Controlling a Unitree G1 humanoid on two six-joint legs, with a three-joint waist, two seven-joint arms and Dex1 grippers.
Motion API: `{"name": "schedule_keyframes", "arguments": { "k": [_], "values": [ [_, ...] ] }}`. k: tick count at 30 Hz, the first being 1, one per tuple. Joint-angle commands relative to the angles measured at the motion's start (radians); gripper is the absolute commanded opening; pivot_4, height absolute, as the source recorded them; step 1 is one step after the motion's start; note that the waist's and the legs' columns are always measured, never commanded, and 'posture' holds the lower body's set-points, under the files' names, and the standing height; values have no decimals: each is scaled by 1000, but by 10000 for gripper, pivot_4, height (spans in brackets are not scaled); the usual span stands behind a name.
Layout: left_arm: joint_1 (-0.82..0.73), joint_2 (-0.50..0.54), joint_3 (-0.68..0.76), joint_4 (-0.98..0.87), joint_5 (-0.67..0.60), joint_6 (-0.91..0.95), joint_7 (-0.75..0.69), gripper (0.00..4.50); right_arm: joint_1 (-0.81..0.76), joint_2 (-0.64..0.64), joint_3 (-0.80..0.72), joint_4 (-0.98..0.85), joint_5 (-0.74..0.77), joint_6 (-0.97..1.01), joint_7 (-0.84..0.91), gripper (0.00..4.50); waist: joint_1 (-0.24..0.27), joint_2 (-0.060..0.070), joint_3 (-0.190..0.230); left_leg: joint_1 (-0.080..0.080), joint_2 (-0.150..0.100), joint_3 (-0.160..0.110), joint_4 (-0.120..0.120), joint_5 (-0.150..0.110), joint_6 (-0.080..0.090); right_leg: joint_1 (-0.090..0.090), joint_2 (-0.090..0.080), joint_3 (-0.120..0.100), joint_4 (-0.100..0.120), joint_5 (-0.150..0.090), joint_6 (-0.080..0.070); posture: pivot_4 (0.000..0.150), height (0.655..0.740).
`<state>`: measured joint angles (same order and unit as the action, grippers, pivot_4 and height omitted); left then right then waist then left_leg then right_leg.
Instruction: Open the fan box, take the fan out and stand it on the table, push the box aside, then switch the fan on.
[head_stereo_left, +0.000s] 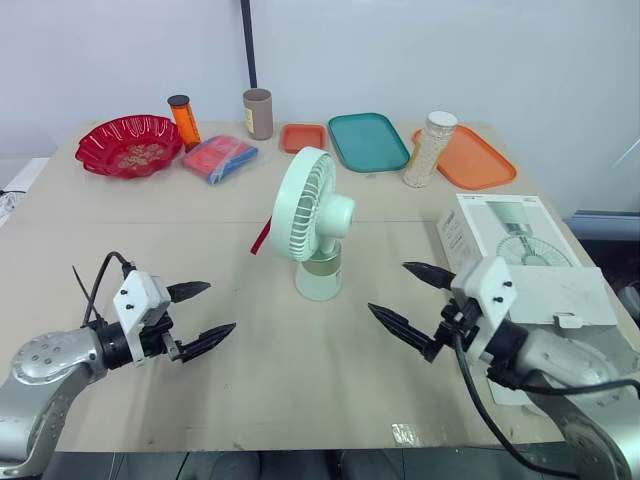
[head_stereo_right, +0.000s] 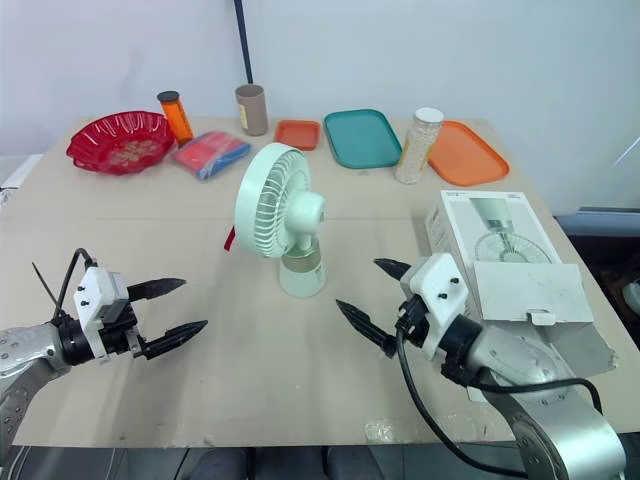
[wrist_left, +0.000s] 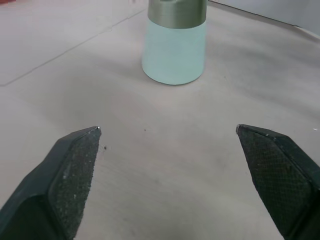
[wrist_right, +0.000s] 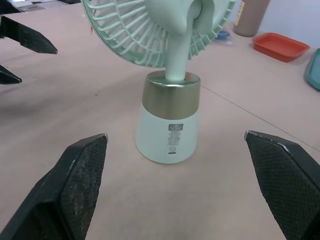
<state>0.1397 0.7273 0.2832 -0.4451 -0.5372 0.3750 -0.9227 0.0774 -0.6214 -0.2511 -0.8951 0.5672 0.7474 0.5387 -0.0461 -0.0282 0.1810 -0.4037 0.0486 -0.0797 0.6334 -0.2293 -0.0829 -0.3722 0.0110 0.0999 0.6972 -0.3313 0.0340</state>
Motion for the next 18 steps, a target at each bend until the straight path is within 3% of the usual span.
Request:
{"name": "schedule_keyframes", "arguments": {
  "k": [1,10,18],
  "values": [
    [21,-2,39,-12,6,-87,-28,44371,84,-19,-64,-66,-4,-22,-6,45000,1,0,0,0,0,0,0,0,0,0,0,0,0,0,0,1500,7400],
    [134,-31,67,-13,31,-178,-42,44371,365,-3,-111,-108,-114,-175,48,45000,0,0,-1,1,0,0,0,0,0,1,0,1,0,-1,0,1500,7400],
    [198,-69,58,-37,64,-239,-6,44371,431,25,-81,-62,-171,-289,57,45000,0,-2,-4,3,0,1,0,0,0,3,0,1,0,-1,0,1500,7400]
  ]
}}
